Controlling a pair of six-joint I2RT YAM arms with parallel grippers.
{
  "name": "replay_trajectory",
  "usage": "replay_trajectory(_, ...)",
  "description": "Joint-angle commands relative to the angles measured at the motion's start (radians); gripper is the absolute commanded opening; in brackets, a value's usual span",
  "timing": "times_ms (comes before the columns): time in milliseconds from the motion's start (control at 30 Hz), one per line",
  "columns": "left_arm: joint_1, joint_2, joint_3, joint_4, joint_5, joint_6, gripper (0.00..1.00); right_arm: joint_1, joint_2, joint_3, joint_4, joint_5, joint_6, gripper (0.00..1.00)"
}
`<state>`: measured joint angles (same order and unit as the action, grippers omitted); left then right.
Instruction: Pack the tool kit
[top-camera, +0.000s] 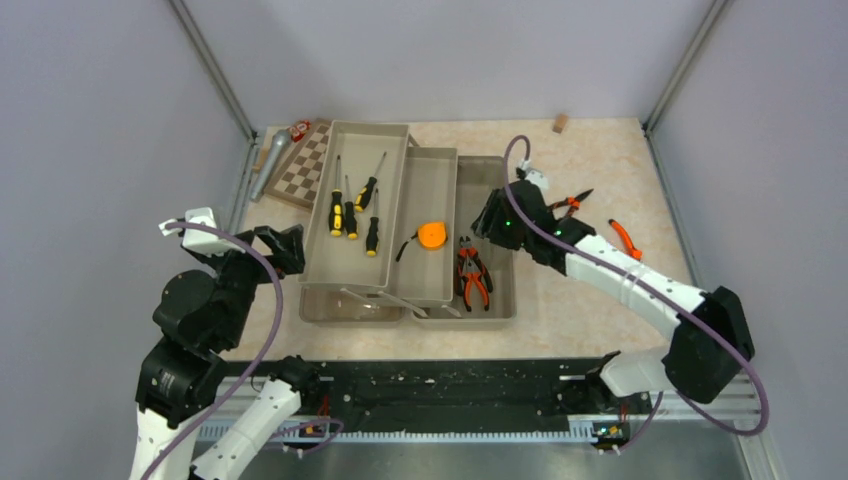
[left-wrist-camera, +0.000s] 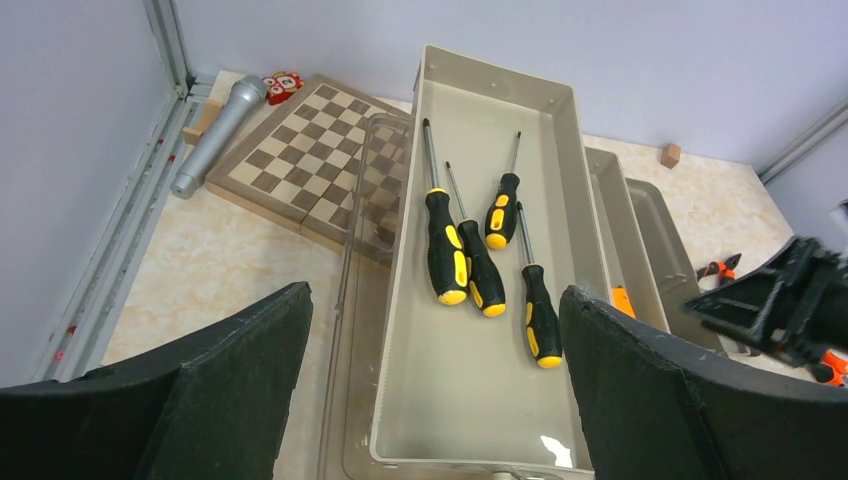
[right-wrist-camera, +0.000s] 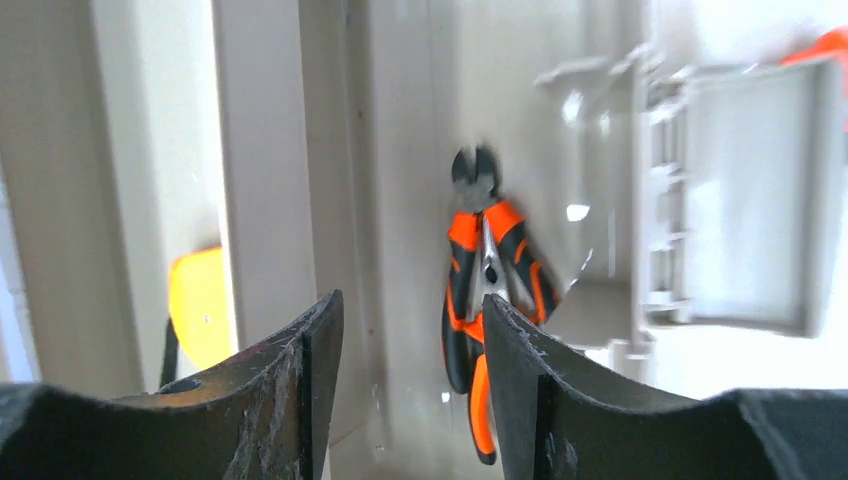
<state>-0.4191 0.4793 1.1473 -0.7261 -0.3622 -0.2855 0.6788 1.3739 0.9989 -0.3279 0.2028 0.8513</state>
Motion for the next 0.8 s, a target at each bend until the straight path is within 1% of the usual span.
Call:
replay_trajectory(0, 0.003, -0.024, 0.006, 0.021, -0.017, -0.003, 0.98, -0.087, -0.095, 0.082, -0.144, 0.112, -0.097, 0.53)
replay_trajectory(100, 0.003, -0.027, -0.004, 0.026, -0.016, -0.004, 0.98, -0.162, -0.135, 0.076, -0.207, 0.152, -0.144, 0.53)
replay_trajectory(133, 0.003, -0.025, -0.007, 0.027, -0.016, -0.002, 0.98, -0.189, -0.145, 0.069, -0.229, 0.167, -0.162, 0.55)
replay_trajectory(200, 0.003, -0.024, -0.009, 0.033, -0.020, 0.004, 0.98, -0.253, -0.155, 0.048, -0.260, 0.163, -0.202, 0.56)
replay_trajectory(400, 0.003, -0.016, -0.011, 0.048, -0.022, 0.016, 0.98, -0.435, -0.116, -0.012, -0.247, 0.119, -0.299, 0.59)
replay_trajectory(500, 0.003, -0.015, -0.012, 0.047, -0.021, 0.019, 0.98, -0.511, -0.063, -0.015, -0.203, 0.066, -0.313, 0.59)
replay_trajectory(600, 0.003, -0.013, -0.012, 0.044, -0.024, 0.020, 0.98, -0.544, 0.012, 0.008, -0.147, 0.063, -0.320, 0.58)
replay_trajectory(767, 0.003, -0.014, -0.009, 0.038, -0.031, 0.025, 0.98, -0.575, 0.197, 0.103, -0.088, 0.056, -0.287, 0.55)
